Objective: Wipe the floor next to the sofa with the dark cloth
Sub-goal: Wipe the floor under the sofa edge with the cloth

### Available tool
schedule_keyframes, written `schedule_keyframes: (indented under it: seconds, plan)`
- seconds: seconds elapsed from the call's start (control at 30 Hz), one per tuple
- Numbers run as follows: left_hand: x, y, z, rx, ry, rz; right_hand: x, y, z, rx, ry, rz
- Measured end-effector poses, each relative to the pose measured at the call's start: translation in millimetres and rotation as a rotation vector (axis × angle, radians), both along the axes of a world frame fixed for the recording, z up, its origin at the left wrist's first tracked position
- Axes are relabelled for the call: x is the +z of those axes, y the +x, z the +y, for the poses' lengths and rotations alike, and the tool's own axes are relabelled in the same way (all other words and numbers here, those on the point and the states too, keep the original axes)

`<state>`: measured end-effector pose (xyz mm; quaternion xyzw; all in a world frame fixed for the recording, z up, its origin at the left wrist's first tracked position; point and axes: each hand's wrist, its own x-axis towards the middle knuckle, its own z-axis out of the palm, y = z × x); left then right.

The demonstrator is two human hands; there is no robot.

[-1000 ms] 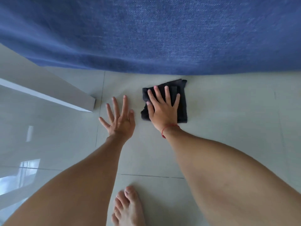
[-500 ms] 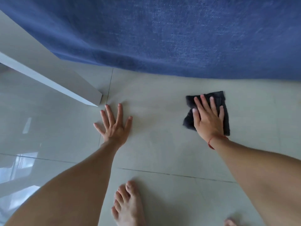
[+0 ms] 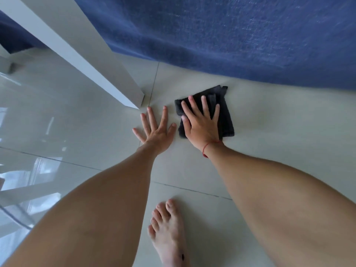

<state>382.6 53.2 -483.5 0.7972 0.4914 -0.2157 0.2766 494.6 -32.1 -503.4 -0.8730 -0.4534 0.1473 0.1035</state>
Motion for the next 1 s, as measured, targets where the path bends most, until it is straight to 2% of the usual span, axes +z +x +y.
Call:
schedule_keyframes:
  seconds: [0.1,0.17,0.23,0.33,0.53,0.77,0.87,1.0]
  plan:
    - [4,-3,-3,0.001,0.037,-0.048,1,-2,-34,0.174,-0.005,-0.029]
    - [4,-12,-4,0.023,0.107,-0.074,1,7,-60,0.181,-0.006,-0.022]
    - [4,-22,-3,0.115,0.168,-0.039,0,18,-87,0.075,-0.013,-0.033]
    - [1,-29,1,0.248,0.075,-0.03,1,37,-109,-0.083,-0.063,-0.065]
    - [-3,-29,2,0.261,0.034,-0.054,-4,28,-54,-0.309,-0.064,-0.033]
    - [-5,-30,4,0.278,0.01,-0.071,2,-32,22,-0.074,0.014,0.01]
    - [-3,-30,6,0.271,-0.006,-0.079,-1,-58,19,0.107,0.027,0.001]
    - [-2,-34,10,0.254,-0.038,-0.046,-5,-40,-14,0.293,0.095,-0.039]
